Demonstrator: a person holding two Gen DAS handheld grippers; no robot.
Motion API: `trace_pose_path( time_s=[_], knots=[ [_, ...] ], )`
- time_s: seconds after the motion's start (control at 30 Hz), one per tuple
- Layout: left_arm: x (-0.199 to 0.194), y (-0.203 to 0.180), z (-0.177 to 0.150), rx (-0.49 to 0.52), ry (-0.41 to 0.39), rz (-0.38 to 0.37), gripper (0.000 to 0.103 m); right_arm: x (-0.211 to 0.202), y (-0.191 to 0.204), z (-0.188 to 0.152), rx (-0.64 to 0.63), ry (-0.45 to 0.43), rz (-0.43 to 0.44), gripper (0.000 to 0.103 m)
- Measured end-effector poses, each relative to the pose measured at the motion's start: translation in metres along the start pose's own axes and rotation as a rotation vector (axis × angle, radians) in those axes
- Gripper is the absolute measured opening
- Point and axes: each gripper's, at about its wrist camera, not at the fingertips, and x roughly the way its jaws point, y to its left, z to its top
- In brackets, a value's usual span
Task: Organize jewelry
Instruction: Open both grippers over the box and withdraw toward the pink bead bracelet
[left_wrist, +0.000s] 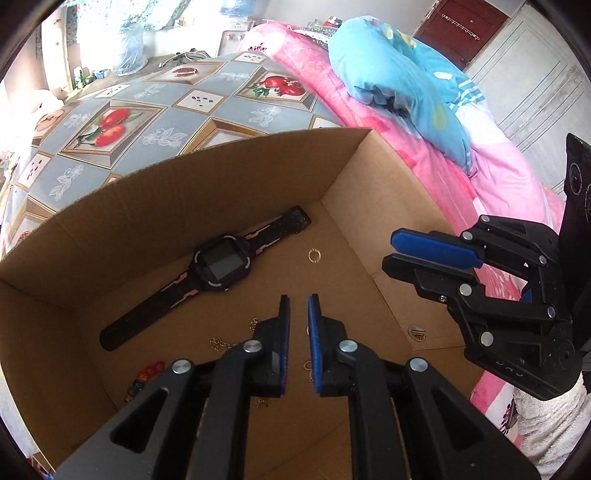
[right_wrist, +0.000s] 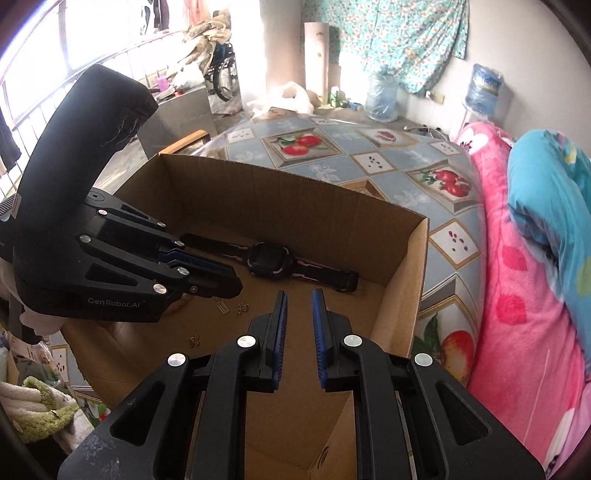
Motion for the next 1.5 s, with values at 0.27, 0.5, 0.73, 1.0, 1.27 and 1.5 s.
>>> trace_pose_path(
  time_s=[0.27, 0.5, 0.73, 1.0, 1.27, 1.5],
  knots=[
    [-0.041, -0.013, -0.008, 0.042, -0.112, 0.015, 0.013, -0.032, -0.003, -0.003, 0.055, -0.075, 0.023, 0.014],
    [-0.105, -0.032, -0.053, 0.125, -0.3, 0.021, 0.025, -0.095, -0.002, -0.028, 0.138, -0.247, 0.073, 0.022],
    [-0.15, -0.046, -0.129, 0.189, -0.46, 0.068, 0.05, -0.14, 0.01, -0.088, 0.275, -0.378, 0.152, 0.03],
    [-0.146, -0.04, -0.197, 0.116, -0.436, 0.072, 0.068, -0.12, 0.047, -0.155, 0.401, -0.315, 0.125, 0.052],
    [-0.104, -0.034, -0.236, 0.08, -0.339, 0.213, 0.074, -0.043, 0.088, -0.18, 0.432, -0.059, -0.091, 0.054],
    [-0.055, -0.017, -0.252, 0.002, -0.224, 0.308, 0.074, -0.019, 0.106, -0.184, 0.403, 0.006, -0.134, 0.064]
  ],
)
